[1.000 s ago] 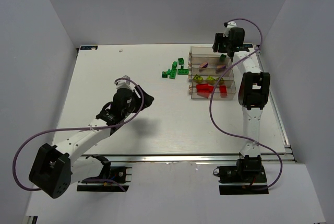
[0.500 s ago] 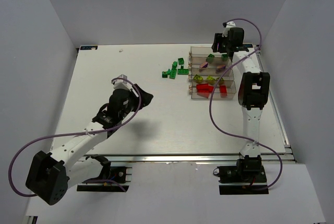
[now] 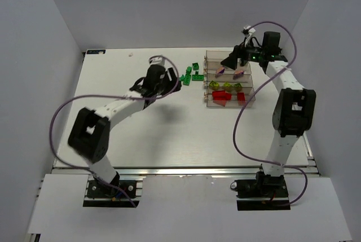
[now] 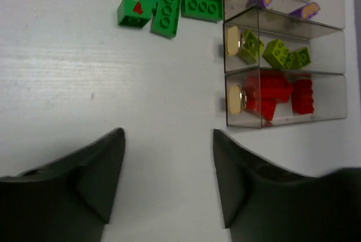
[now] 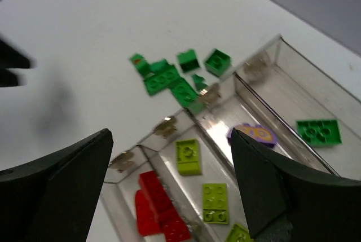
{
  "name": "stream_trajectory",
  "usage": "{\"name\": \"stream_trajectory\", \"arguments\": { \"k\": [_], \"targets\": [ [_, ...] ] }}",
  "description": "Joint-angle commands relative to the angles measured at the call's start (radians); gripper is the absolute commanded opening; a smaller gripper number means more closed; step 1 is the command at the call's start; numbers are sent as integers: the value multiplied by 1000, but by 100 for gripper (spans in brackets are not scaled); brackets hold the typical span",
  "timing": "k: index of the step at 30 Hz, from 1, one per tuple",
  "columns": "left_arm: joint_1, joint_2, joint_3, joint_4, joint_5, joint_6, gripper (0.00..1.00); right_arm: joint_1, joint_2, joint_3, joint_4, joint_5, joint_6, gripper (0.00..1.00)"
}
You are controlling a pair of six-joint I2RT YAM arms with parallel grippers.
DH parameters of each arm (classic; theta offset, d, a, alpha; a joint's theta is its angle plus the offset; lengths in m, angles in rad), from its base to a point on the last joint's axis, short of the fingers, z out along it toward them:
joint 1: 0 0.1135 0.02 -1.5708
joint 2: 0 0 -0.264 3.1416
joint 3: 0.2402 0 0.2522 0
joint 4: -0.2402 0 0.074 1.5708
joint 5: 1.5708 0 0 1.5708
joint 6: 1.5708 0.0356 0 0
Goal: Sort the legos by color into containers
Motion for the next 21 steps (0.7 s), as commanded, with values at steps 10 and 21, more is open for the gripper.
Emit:
{"name": "stream_trajectory", "arguments": {
  "k": [10, 21],
  "targets": [
    [4, 599, 769, -387, -151, 246, 93, -95, -376, -282, 108, -268, 50, 77],
    [4, 766, 949, -415, -231, 271, 84, -129, -394, -328, 140, -278, 97, 74]
  ]
}}
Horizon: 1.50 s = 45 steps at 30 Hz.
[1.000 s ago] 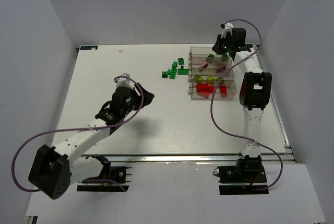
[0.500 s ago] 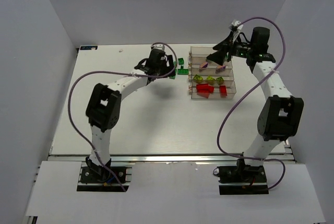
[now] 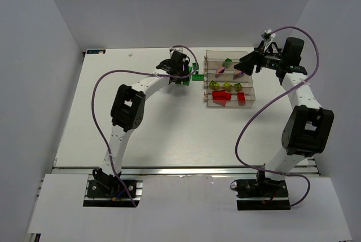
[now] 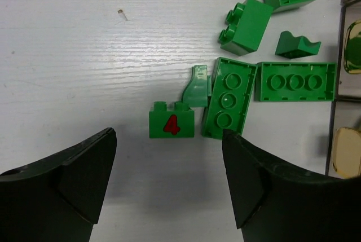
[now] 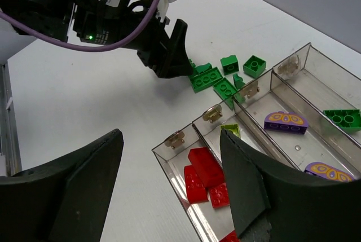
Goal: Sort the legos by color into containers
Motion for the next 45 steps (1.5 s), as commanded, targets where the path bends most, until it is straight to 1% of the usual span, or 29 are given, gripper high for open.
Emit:
{"name": "stream_trajectory", "arguments": {
  "k": [1, 7, 15, 17, 24, 27, 30, 31, 33, 34, 37, 38, 40, 41, 44, 45],
  "targets": [
    [2, 14, 72, -20, -19, 16, 83, 2, -25, -10, 40, -28, 14, 74],
    [2, 45, 75, -12, -14, 11, 77, -9, -35, -18, 39, -27, 19, 73],
    [2, 64, 77, -5, -47, -4, 69, -24, -38, -21, 37, -39, 23, 72],
    [2, 64, 77, 0, -53, -7, 68, -24, -39, -24, 34, -42, 25, 72],
    [2, 57, 81, 18, -62, 0, 58, -26, -48, -43, 34, -44, 22, 72],
    [2, 51, 80, 25, -59, 2, 55, -26, -48, -46, 33, -47, 20, 72],
    [3, 45, 74, 34, -47, -3, 49, -26, -50, -50, 31, -50, 19, 71],
    [4, 41, 72, 43, -42, -3, 43, -26, -50, -52, 30, -51, 17, 71],
    [4, 27, 57, 57, -24, -7, 36, -26, -51, -52, 22, -50, 6, 70],
    [2, 21, 54, 72, -18, -9, 30, -26, -53, -52, 20, -50, -3, 70],
    [2, -1, 49, 89, 9, -15, 21, -26, -53, -52, 20, -50, -14, 69],
    [2, -7, 46, 94, 24, -20, 17, -26, -55, -53, 20, -50, -15, 69],
    [2, -28, 37, 112, 39, -24, 13, -26, -55, -55, 20, -47, -15, 68],
    [4, -35, 31, 120, 50, -30, 10, -26, -55, -55, -7, -47, -17, 68],
    [4, -58, 12, 170, 100, -46, 8, -26, -51, -56, -6, -45, -17, 67],
    [4, -61, 9, 190, 146, -52, 7, -26, -51, -55, -7, -45, -18, 66]
  ]
}}
